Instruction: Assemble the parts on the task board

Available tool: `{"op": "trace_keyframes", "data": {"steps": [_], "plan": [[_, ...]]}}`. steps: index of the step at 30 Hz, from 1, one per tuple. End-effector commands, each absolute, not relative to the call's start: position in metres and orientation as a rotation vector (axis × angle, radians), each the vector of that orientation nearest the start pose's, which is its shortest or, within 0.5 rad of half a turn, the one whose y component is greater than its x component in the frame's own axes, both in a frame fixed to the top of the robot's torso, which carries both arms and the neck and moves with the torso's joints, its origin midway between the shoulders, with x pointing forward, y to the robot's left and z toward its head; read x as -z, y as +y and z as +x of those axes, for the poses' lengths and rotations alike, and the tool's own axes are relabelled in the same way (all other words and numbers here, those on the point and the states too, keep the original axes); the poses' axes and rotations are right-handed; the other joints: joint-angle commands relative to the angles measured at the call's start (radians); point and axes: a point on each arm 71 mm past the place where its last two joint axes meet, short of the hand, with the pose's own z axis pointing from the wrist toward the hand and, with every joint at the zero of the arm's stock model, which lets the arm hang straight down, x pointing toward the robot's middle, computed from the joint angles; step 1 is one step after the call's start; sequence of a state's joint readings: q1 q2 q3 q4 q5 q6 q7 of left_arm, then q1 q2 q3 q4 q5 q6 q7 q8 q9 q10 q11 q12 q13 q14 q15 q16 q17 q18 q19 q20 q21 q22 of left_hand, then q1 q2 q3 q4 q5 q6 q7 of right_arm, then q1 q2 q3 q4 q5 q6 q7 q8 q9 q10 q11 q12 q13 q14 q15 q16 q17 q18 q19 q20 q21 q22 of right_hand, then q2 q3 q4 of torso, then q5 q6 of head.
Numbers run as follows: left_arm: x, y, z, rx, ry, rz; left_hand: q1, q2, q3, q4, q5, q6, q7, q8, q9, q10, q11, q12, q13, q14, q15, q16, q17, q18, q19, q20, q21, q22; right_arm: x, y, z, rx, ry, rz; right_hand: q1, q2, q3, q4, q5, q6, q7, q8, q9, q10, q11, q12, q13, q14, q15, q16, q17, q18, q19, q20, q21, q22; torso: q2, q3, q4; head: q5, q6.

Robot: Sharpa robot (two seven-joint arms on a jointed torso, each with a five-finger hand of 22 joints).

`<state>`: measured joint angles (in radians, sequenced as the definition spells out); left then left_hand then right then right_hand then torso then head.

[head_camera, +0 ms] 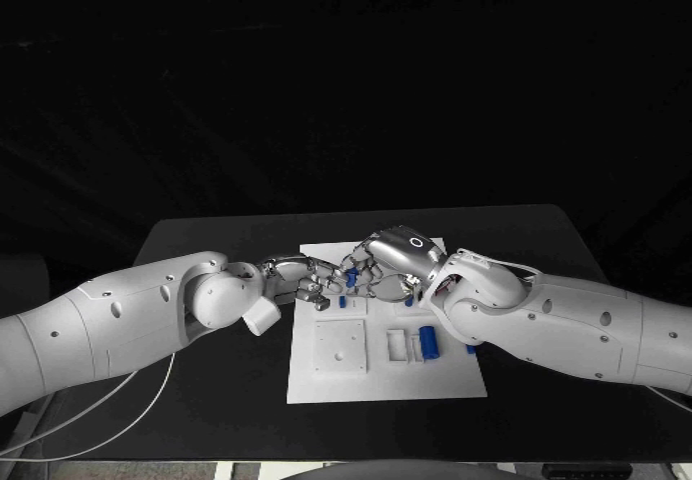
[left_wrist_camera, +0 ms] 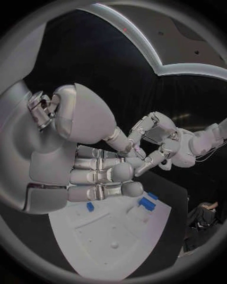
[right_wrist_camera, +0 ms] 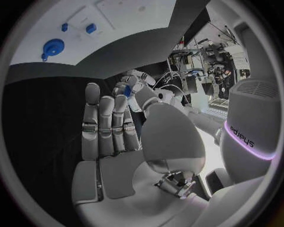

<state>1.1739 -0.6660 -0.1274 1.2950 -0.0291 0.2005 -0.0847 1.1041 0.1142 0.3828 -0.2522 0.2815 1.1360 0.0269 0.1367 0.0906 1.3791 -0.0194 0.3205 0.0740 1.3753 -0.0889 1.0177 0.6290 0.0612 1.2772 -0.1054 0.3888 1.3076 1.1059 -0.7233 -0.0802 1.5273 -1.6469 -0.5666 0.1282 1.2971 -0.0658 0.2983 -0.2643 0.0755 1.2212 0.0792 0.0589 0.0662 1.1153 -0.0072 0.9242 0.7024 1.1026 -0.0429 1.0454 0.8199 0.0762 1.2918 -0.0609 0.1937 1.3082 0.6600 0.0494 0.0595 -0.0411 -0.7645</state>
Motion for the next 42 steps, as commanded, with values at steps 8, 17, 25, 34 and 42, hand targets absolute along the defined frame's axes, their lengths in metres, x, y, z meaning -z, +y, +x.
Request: {"op": "trace_keyframes", "data": {"steps": [8,17,25,34,42], "plan": [[0.2623,0.1598,0.4812,1.554,2.316,-1.106,0.006,0.010,0.001,0.006,-0.004,0.003,0.007,-0.001,0.685,-0.012,-0.001,0.004,0.000,-0.006,0.002,0.007,-0.002,-0.006,-0.009,-0.001,0.005,0.015,0.2139,-0.1299,0.4422,-0.926,1.347,-0.424,-0.032,-0.018,0.068,0.032,0.007,0.027,-0.012,0.004,0.006,0.009,-0.005,0.000,0.005,0.010,-0.005,0.001,0.004,0.003,0.001,-0.005,0.009,0.011,0.000,0.0001,0.0004,-0.003,0.001],[0.2633,0.1602,0.4802,1.547,2.348,-1.077,0.018,0.004,-0.007,0.014,-0.011,0.003,0.011,-0.018,0.663,-0.021,0.003,0.000,-0.001,-0.013,0.006,0.010,-0.005,-0.003,-0.016,0.002,0.008,0.014,0.2139,-0.1312,0.4424,-0.935,1.351,-0.413,-0.043,-0.017,0.074,0.045,0.023,0.025,-0.013,0.004,0.006,0.008,-0.005,-0.003,0.005,0.009,-0.005,0.000,0.004,0.002,0.000,-0.005,0.007,0.008,0.000,-0.0004,-0.0004,-0.003,0.003],[0.2625,0.1578,0.4784,1.579,2.366,-1.044,0.050,-0.005,-0.023,0.031,-0.019,-0.014,0.024,-0.046,0.617,-0.042,0.013,-0.018,-0.003,-0.028,0.014,0.015,-0.005,-0.001,-0.028,0.010,0.007,0.015,0.2135,-0.1315,0.4427,-0.939,1.349,-0.400,-0.052,-0.023,0.066,0.061,0.028,0.026,-0.016,0.004,0.007,0.012,-0.007,0.000,0.007,0.013,-0.005,0.000,0.004,0.000,0.006,-0.005,0.003,0.001,0.000,-0.0001,0.0010,-0.006,0.006],[0.2628,0.1532,0.4749,1.577,2.405,-0.980,0.086,-0.011,-0.058,0.049,-0.099,-0.014,0.023,-0.046,0.567,-0.041,0.012,-0.015,-0.002,-0.032,0.014,0.029,-0.006,0.000,-0.030,0.011,0.011,0.013,0.2132,-0.1315,0.4425,-0.944,1.351,-0.391,-0.046,-0.022,0.058,0.065,0.022,0.033,-0.019,0.005,0.008,0.017,-0.008,0.000,0.008,0.017,-0.007,0.001,0.005,-0.001,0.010,-0.007,0.001,-0.002,0.000,0.0002,-0.0003,-0.008,0.006],[0.2631,0.1513,0.4739,1.570,2.419,-0.955,0.122,-0.018,-0.110,0.061,-0.174,-0.025,0.020,-0.052,0.523,-0.038,0.010,0.009,0.005,-0.033,0.012,0.046,-0.002,-0.004,-0.027,0.010,0.010,0.010,0.2132,-0.1311,0.4422,-0.949,1.355,-0.390,-0.042,-0.018,0.050,0.069,0.014,0.043,-0.022,0.004,0.008,0.022,-0.011,0.001,0.013,0.018,-0.008,0.003,0.009,-0.002,0.013,-0.008,0.002,-0.002,0.000,0.0006,-0.0001,-0.010,0.005]]}}
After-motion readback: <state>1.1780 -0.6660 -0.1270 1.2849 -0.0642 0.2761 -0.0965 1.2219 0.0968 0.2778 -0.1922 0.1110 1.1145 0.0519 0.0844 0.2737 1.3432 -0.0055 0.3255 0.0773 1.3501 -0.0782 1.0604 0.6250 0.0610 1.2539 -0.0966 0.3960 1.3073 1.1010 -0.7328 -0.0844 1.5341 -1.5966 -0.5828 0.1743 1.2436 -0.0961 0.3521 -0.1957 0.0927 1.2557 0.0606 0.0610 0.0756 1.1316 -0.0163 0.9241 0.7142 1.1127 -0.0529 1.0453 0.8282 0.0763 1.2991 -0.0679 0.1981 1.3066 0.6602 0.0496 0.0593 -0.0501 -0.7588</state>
